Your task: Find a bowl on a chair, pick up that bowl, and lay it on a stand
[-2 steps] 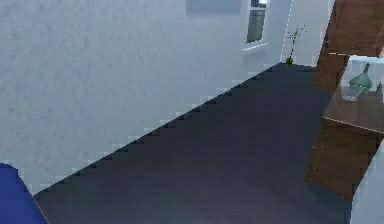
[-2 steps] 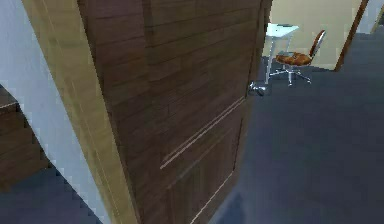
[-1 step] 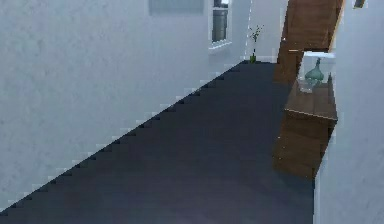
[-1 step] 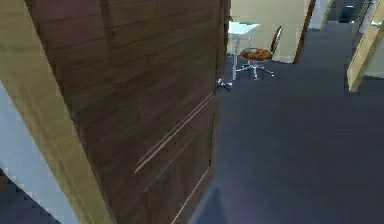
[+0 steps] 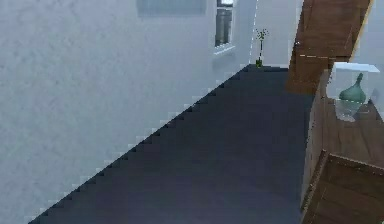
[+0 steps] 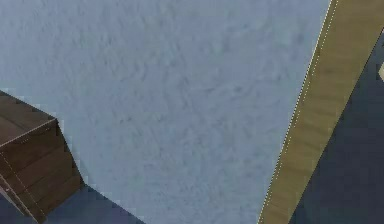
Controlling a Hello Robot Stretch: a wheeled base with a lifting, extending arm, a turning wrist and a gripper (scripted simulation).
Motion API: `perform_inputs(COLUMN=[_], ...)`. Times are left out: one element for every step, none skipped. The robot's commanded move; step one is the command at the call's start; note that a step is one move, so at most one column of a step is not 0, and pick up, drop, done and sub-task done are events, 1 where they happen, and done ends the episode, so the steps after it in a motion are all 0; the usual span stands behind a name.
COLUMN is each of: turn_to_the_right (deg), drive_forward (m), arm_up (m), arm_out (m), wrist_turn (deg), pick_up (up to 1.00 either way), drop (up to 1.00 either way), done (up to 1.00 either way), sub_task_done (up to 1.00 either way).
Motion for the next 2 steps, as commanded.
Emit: perform_inputs(turn_to_the_right=[21.0, 0.0], drive_forward=[0.00, 1.00], arm_up=[0.00, 0.00], arm_out=[0.00, 0.00], wrist_turn=[0.0, 0.0], pick_up=[0.00, 0.00], drop=[0.00, 0.00], done=[0.00, 0.00], sub_task_done=[0.00, 0.00])
